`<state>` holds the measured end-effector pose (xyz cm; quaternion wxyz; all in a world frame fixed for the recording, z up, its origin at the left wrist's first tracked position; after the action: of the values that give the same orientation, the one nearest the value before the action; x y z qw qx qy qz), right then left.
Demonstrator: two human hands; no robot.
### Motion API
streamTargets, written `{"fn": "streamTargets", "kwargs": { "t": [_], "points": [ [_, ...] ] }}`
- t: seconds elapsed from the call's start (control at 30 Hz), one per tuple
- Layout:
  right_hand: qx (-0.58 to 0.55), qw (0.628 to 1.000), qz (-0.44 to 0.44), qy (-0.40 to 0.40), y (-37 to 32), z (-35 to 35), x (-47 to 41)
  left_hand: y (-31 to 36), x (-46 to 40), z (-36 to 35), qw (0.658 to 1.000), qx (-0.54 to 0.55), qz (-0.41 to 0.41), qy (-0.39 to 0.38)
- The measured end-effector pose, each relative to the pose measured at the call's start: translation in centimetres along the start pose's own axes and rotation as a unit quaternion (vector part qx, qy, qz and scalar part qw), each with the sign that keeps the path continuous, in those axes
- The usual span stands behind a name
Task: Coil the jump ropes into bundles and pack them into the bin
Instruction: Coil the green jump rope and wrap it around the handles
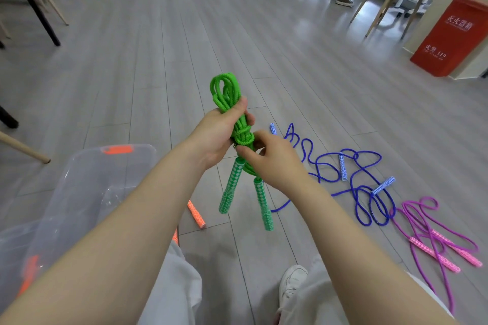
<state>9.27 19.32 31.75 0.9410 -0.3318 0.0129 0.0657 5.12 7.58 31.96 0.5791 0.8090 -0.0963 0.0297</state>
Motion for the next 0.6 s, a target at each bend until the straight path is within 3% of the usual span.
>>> {"fn": "streamTargets", "kwargs": {
  "t": [0.13,0.23,0.33,0.43,0.5,0.6],
  "points": [
    [-0.064,0.998,-0.026,-0.004,0.9,1.1,-0.7,0.3,0.1,-0.4,0.997,-0.035,-0.018,-0.06],
    [-0.183,0.981,-0.064,0.013,1.7,1.8,-1.1,-0.9,0.1,-0.4,0.99,-0.099,0.001,-0.103],
    [-0.309,0.944,-0.111,0.038,2.8,2.1,-1.5,-3.2,0.1,0.1,0.975,-0.183,0.044,-0.119],
    [-0.413,0.894,-0.176,0.011,4.2,1.0,-1.9,-6.2,0.0,0.3,0.964,-0.18,0.12,-0.151],
    [-0.444,0.87,-0.215,-0.018,4.9,-0.7,-2.2,-7.9,-0.1,0.6,0.957,-0.168,0.17,-0.164],
    [-0.44,0.862,-0.249,-0.031,6.0,-3.1,-3.5,-9.4,-1.6,1.7,0.945,-0.18,0.207,-0.181]
  ]
}}
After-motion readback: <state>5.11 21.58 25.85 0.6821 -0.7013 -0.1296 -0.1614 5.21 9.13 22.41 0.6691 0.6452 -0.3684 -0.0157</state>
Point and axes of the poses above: each hand's wrist, its own x-axis away from the middle knuckle, its own z-axis out of the back of the hand, y = z × x, the point moved 6 cm from there along -x, towards the middle knuckle, and after that the axes turned 3 degrees about x, right-handed, at the moved point
